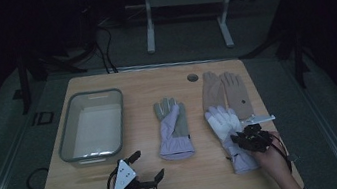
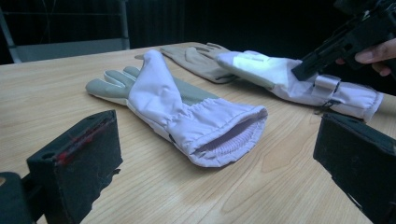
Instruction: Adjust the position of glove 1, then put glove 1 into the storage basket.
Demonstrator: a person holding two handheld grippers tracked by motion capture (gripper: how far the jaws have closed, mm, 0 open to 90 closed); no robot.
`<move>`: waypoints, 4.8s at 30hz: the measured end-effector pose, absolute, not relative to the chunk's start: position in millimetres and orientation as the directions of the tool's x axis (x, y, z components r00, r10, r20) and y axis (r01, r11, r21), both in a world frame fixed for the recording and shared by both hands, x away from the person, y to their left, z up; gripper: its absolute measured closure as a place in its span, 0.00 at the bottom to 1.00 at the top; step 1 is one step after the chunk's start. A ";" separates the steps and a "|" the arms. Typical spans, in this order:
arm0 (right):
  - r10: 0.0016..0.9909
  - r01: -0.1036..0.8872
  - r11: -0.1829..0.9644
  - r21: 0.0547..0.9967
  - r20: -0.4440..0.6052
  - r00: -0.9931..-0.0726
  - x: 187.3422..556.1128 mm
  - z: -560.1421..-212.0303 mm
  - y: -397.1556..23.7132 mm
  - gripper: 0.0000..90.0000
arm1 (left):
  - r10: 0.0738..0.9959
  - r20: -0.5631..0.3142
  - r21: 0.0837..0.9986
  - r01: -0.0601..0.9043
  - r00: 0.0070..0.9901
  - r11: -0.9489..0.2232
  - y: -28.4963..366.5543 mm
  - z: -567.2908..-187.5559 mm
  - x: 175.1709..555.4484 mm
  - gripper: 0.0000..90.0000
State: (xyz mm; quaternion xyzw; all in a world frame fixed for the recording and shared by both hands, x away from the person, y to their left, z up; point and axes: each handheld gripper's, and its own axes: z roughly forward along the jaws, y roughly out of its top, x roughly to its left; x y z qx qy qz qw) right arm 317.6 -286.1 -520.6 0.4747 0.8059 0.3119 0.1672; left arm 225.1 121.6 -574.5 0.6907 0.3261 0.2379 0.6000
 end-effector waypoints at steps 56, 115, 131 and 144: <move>0.925 0.677 0.095 0.730 0.187 -0.332 360.2 -482.8 -92.8 0.82 | 0.733 -0.043 0.988 0.138 0.679 -0.070 118.4 -569.6 222.9 0.01; 0.720 0.564 0.281 0.776 0.218 -0.659 380.8 -467.4 -183.8 0.16 | 0.738 -0.119 0.918 0.357 0.665 -0.173 103.2 -537.3 239.0 0.01; 0.691 0.656 0.221 0.721 0.359 -0.627 409.2 -498.2 -170.7 0.15 | 0.765 -0.250 0.837 0.530 0.594 -0.138 91.7 -517.6 301.2 0.18; 0.668 0.736 0.291 0.611 0.421 -0.613 422.6 -551.2 -163.2 0.15 | 0.784 -0.315 0.724 0.670 0.534 -0.166 79.9 -554.3 318.5 0.29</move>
